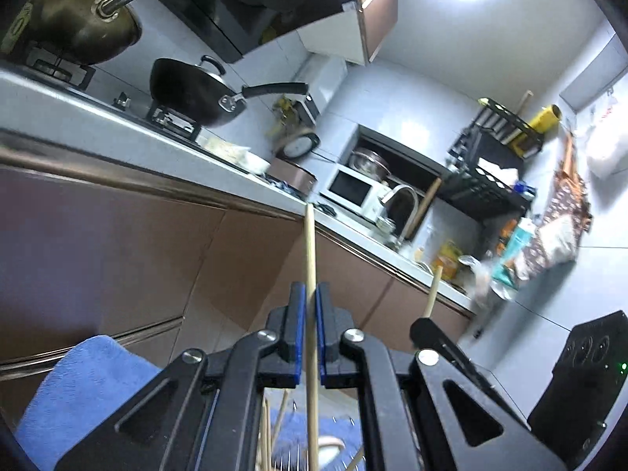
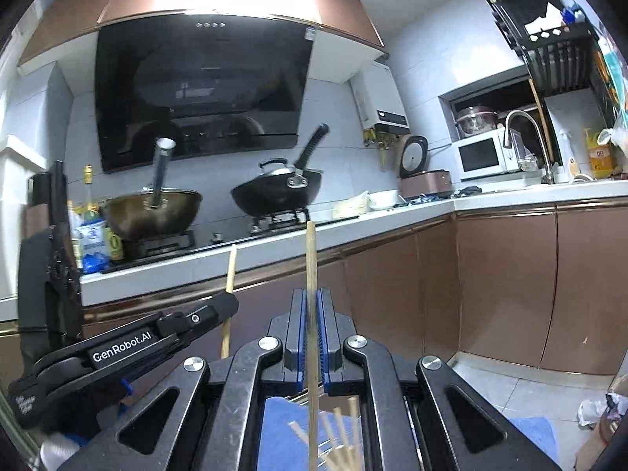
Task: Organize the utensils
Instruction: 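Lower both chopsticks into the holder and open both tools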
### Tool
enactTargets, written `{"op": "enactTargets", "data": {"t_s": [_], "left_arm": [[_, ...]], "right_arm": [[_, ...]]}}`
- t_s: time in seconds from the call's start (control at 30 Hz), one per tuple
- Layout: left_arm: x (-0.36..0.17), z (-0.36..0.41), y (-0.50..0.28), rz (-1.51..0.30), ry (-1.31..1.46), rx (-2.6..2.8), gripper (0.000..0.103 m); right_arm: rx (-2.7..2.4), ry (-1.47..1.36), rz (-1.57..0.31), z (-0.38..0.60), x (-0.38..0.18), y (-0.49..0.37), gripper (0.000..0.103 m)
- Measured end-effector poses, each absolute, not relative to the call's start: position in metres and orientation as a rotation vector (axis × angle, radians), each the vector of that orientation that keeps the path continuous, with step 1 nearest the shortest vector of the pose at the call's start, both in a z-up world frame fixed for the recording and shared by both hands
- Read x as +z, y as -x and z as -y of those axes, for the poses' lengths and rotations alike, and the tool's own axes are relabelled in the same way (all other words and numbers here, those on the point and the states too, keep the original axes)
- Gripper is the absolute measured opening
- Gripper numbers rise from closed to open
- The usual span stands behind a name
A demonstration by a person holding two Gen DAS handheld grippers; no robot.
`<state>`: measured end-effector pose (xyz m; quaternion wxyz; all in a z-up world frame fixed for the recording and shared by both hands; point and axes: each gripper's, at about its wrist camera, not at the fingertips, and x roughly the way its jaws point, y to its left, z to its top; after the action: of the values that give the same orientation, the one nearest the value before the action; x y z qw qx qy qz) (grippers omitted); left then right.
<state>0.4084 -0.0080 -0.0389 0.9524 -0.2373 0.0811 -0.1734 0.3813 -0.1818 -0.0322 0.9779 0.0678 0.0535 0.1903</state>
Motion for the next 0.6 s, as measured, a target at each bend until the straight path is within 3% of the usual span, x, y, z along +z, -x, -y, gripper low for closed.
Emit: {"op": "enactTargets", "data": {"t_s": [0.6], "left_arm": [[-0.136, 0.056, -0.431, -0.119, 0.388, -0.138, 0.005]], "right_arm": [[0.311, -0.084, -0.198, 0.202, -0.106, -0.398, 0.006]]}}
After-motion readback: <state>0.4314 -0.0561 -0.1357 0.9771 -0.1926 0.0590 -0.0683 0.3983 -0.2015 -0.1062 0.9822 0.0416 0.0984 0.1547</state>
